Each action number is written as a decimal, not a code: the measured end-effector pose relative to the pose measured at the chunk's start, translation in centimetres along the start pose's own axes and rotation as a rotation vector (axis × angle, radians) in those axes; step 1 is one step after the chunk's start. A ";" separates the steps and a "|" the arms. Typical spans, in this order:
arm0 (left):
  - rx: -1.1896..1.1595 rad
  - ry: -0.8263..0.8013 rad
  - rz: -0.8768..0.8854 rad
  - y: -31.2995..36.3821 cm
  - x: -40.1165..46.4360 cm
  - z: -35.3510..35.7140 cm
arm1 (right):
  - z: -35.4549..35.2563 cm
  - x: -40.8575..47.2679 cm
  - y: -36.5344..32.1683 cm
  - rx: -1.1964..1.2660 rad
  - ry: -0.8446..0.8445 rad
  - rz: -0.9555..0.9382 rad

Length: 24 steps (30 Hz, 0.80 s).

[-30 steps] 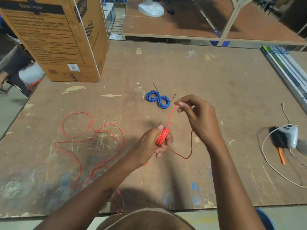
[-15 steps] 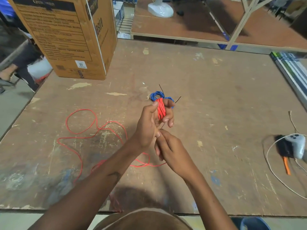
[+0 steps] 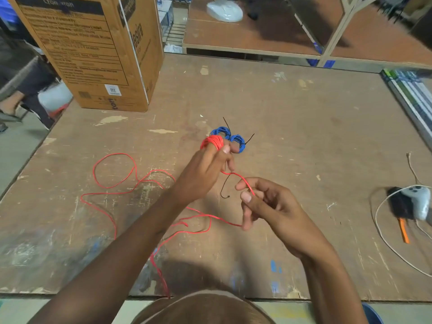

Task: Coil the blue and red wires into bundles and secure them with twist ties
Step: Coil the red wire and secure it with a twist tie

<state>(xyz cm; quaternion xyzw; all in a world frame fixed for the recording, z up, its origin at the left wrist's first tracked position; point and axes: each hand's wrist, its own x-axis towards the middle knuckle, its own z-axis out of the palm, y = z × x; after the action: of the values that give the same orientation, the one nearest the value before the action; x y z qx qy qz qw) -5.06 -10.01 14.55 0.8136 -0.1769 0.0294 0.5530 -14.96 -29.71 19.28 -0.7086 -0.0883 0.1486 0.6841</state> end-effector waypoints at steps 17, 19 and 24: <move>-0.118 -0.372 -0.018 3.9 -5.2 -1.2 | -3.6 9.6 0.7 -0.327 0.540 -0.197; -0.235 -0.372 -0.007 4.8 -5.1 -1.5 | -2.3 10.3 3.1 -0.432 0.479 -0.155; -0.707 -0.393 -0.015 6.0 -4.0 -1.0 | 2.8 7.5 7.3 -0.375 0.135 0.005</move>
<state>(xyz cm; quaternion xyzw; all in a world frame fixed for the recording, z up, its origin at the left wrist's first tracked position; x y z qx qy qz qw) -10.56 -10.03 19.34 0.5647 -0.2725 -0.1933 0.7546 -9.41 -24.97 11.30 -0.8321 -0.0666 0.0837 0.5443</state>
